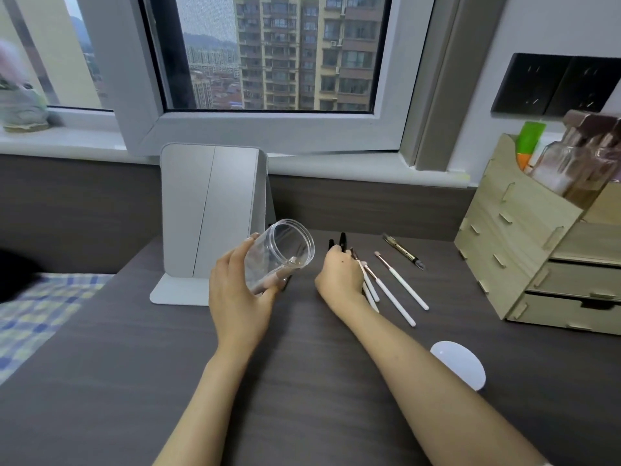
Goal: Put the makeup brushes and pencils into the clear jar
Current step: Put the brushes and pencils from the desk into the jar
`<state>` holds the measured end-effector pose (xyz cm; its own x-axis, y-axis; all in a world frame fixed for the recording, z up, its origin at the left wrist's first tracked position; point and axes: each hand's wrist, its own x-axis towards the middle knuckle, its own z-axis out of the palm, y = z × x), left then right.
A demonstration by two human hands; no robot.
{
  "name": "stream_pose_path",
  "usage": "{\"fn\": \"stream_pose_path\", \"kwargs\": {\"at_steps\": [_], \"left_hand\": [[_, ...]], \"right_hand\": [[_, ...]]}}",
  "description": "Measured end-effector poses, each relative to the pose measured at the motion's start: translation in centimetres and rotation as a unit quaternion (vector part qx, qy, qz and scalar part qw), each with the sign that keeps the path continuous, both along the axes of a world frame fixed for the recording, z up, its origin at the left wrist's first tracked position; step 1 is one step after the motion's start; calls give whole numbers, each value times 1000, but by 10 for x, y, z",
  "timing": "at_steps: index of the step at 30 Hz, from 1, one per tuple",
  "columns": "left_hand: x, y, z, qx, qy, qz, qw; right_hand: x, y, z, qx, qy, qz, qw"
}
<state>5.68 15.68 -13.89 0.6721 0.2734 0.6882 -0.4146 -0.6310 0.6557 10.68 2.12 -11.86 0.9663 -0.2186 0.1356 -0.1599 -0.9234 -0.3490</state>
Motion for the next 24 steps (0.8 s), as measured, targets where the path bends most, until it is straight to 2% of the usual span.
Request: {"fn": "stream_pose_path", "kwargs": {"at_steps": [3,6,8,10,12,15,19,24], "left_hand": [[1,0,-2,7,-6,-2,1000],[2,1,-3,12,-6,0,1000],[3,2,-3,7,-4,2,1000],[4,2,-4,8,-4,1,1000],[4,2,-5,15,-2,1,1000],[4,1,-5,47,-20,6,999],[1,0,-3,124,-61,-20,990],[-5,-8,-5,172,-49,-78,981]], "right_hand": [[2,-2,3,22,-7,-13,1000],[-8,-14,13,105,-78,-47,990],[-21,-28,25,230,-134,-38,963],[-41,-44,40,360,-169,6,917],[-67,-63,55,410,-196,50,890],[-107,-85,77,372,-207,121,896],[-131,-85,86,308,-179,187,916],[-117,-51,60,286,-210,200,913]]}}
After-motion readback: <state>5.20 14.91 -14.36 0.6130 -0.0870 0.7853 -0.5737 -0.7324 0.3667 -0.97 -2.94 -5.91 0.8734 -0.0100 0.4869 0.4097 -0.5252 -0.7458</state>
